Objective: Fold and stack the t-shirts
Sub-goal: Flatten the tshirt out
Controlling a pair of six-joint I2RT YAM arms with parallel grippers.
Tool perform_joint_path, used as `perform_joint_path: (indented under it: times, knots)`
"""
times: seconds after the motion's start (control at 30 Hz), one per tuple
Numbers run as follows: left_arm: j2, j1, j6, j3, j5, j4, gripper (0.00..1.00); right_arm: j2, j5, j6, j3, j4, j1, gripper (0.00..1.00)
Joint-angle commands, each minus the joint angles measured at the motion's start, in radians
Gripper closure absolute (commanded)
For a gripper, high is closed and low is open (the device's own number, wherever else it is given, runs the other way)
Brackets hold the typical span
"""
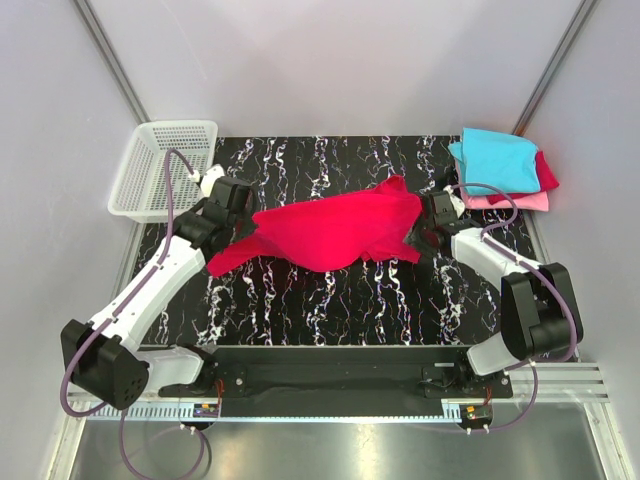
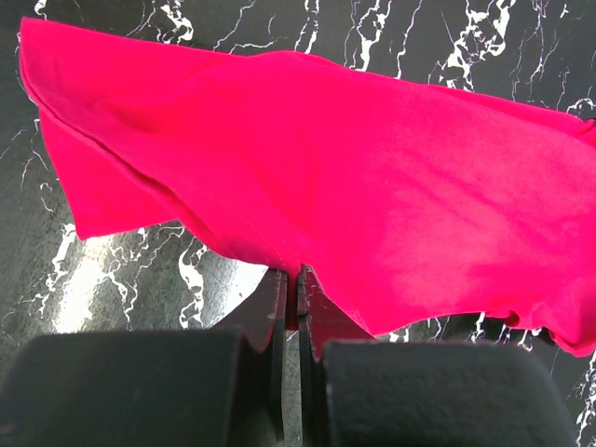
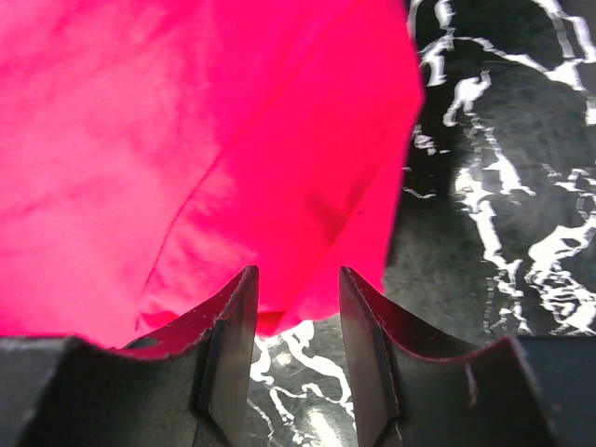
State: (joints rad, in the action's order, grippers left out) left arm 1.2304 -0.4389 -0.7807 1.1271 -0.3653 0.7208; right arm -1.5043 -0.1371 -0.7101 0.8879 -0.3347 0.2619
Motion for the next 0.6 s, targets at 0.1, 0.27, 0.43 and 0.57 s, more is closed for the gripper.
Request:
perform_joint_path:
  times: [0.1, 0.27, 0.43, 0.57]
  knots:
    - [-0.002, 0.009, 0.017, 0.007, -0.014, -0.02, 1.0, -0.028, 0.16, 0.009, 0.023, 0.065, 0.002, 0.56]
    - [-0.005, 0.012, 0.014, -0.006, -0.017, -0.02, 1.0, -0.048, 0.241, -0.005, -0.015, 0.089, 0.003, 0.62]
    - [-0.003, 0.015, 0.009, -0.013, -0.018, -0.021, 1.0, -0.031, 0.251, -0.006, -0.037, 0.094, 0.003, 0.63]
    - [-0.003, 0.017, 0.009, -0.016, -0.018, -0.024, 1.0, 0.006, 0.228, -0.012, -0.05, 0.073, 0.007, 0.66]
